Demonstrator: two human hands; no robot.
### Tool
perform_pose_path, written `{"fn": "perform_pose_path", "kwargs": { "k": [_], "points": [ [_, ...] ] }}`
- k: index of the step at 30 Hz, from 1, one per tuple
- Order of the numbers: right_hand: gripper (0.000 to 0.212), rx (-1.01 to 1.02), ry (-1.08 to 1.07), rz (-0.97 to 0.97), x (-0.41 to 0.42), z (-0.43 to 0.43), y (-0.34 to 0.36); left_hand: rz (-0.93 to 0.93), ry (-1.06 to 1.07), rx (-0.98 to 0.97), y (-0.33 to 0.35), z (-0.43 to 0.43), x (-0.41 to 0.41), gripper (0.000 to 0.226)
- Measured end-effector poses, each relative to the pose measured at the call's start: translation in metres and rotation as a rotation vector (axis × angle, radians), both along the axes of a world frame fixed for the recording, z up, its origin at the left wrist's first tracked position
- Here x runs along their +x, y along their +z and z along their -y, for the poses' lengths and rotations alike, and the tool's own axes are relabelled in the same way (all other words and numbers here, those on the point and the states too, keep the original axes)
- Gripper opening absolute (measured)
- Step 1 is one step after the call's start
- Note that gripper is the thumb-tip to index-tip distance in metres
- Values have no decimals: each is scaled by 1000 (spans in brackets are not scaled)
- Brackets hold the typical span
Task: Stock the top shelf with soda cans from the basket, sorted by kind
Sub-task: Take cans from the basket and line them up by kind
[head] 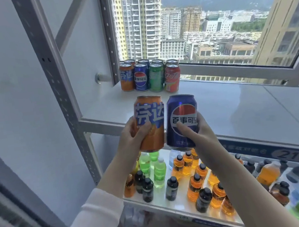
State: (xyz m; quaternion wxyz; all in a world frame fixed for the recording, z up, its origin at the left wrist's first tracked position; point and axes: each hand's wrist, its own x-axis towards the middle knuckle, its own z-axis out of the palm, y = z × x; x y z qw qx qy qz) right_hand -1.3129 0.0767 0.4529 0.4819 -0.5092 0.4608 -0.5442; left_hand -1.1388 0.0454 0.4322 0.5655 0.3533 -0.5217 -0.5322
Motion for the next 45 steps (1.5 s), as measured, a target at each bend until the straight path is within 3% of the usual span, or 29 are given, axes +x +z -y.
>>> {"fn": "perform_pose_path", "kwargs": {
  "k": [7,11,14,21,23,29,34,45],
  "points": [
    [61,-14,-2,54,3,57,4,-11,-72,-17,7,66,0,53],
    [62,-44,1,70,7,91,8,2,-117,-50,15,105,7,41],
    [62,-62,19,87,11,117,13,29,-139,-67,21,131,13,55],
    [68,-62,57,43,29,171,10,163,-136,-74,23,177,36,64],
    [70,-60,67,23,35,185,8,196,-115,-67,24,189,42,72],
    [88,-92,25,-77,47,229,2,234,-101,-54,22,224,61,67],
    [79,-118,22,-165,53,258,-4,256,-107,-45,15,250,73,84],
    [79,-187,-85,-330,61,293,-32,343,-70,-57,6,278,80,71]
  ]
}}
